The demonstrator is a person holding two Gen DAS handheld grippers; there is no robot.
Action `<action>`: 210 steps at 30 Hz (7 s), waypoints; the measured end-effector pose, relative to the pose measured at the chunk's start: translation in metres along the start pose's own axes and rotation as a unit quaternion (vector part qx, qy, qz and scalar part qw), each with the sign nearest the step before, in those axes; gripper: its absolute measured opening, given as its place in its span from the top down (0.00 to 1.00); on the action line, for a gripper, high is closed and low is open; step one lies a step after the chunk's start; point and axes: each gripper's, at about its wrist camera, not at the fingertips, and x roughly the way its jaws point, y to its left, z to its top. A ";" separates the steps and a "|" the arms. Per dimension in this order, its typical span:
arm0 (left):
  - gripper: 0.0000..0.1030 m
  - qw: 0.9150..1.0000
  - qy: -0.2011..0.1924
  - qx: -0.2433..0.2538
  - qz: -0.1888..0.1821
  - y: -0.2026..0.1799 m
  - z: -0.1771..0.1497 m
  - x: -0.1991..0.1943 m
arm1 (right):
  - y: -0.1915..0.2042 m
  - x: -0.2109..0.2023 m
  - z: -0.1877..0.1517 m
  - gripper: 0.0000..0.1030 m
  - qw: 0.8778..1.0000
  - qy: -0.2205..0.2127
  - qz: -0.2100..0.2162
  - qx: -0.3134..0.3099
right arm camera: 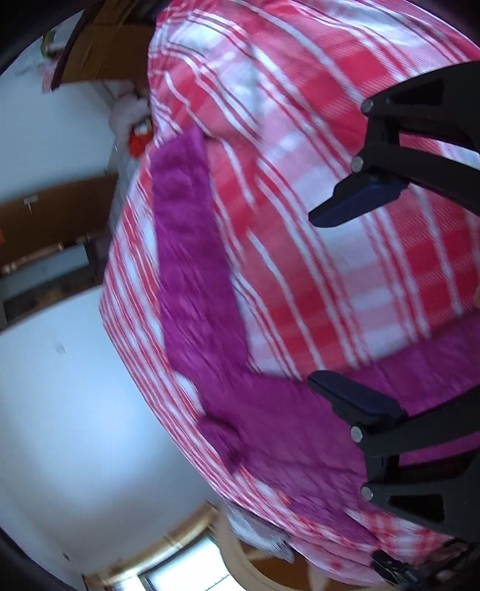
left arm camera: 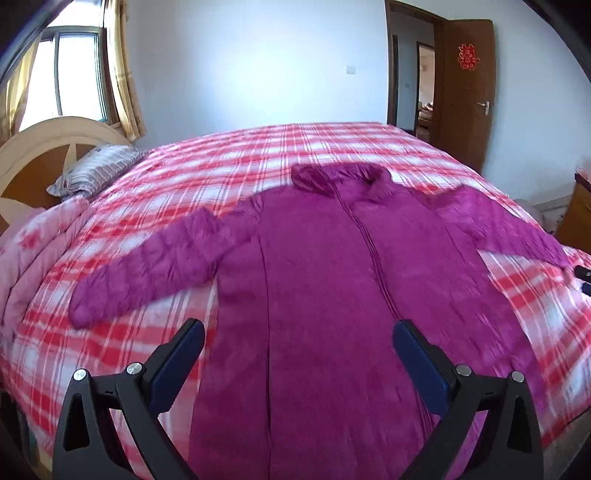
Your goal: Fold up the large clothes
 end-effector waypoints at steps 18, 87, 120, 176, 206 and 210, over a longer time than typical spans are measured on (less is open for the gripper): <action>0.01 0.992 0.000 -0.076 0.106 0.035 0.052 0.152 | -0.128 0.093 0.127 0.43 0.985 0.026 -0.154 0.078; 0.01 0.968 0.065 -0.242 0.020 0.112 0.002 0.184 | 0.370 0.175 -0.036 0.33 0.887 0.039 0.106 -0.448; 0.01 0.994 0.096 -0.031 0.036 -0.026 0.061 0.246 | 0.166 0.263 0.067 0.24 0.978 0.054 0.014 -0.203; 0.01 0.994 0.098 -0.056 0.016 -0.024 0.057 0.251 | 0.235 0.269 0.021 0.22 0.974 0.047 -0.029 -0.218; 0.01 0.971 0.055 -0.212 0.096 0.189 -0.003 0.127 | 0.240 0.270 0.016 0.15 0.970 0.032 -0.060 -0.234; 0.01 0.937 0.063 -0.331 0.096 0.266 -0.038 0.116 | 0.240 0.270 0.015 0.15 0.970 0.030 -0.059 -0.233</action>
